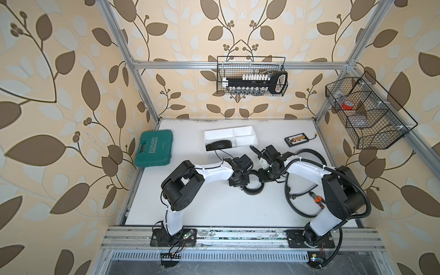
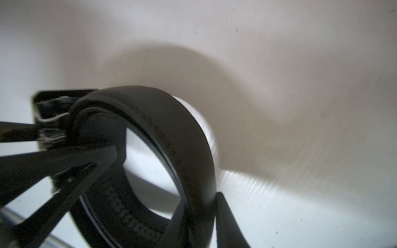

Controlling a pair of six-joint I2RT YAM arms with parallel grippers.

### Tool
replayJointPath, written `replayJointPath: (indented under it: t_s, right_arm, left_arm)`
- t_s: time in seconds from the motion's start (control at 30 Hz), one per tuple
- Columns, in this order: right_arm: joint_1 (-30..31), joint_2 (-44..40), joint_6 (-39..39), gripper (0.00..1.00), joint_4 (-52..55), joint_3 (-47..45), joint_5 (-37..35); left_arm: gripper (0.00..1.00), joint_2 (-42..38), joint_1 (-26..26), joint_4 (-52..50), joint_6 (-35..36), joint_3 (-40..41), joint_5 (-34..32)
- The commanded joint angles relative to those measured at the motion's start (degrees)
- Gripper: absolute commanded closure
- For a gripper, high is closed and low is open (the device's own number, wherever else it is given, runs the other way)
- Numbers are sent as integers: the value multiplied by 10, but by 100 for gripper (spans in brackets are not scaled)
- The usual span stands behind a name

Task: Place the belts into the storage roll
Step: Roll the belt at the center of the board, then pick up the belt from the center of the board.

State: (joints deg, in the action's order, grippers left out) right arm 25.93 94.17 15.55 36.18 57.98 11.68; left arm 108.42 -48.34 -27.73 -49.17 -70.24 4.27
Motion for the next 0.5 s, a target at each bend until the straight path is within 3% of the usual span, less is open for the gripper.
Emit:
replayJointPath:
  t_s: [0.0,0.17,0.23,0.3,0.47]
  right_arm:
    - [-14,-35,-17,56,-8,6,95]
    - [-23,-89,-11,16,-12,18,100]
    - [-22,-131,-13,8,-8,21,78]
    - [-19,-172,-21,1,2,23,62]
    - [66,-252,-54,1,62,31,-59]
  left_arm:
    - [100,-1,1,-116,73,-26,-6]
    - [100,-11,18,-204,138,-78,-9]
    - [100,-9,32,-253,170,-111,-4]
    - [100,-3,49,-303,200,-150,10]
    - [100,34,93,-440,268,-252,59]
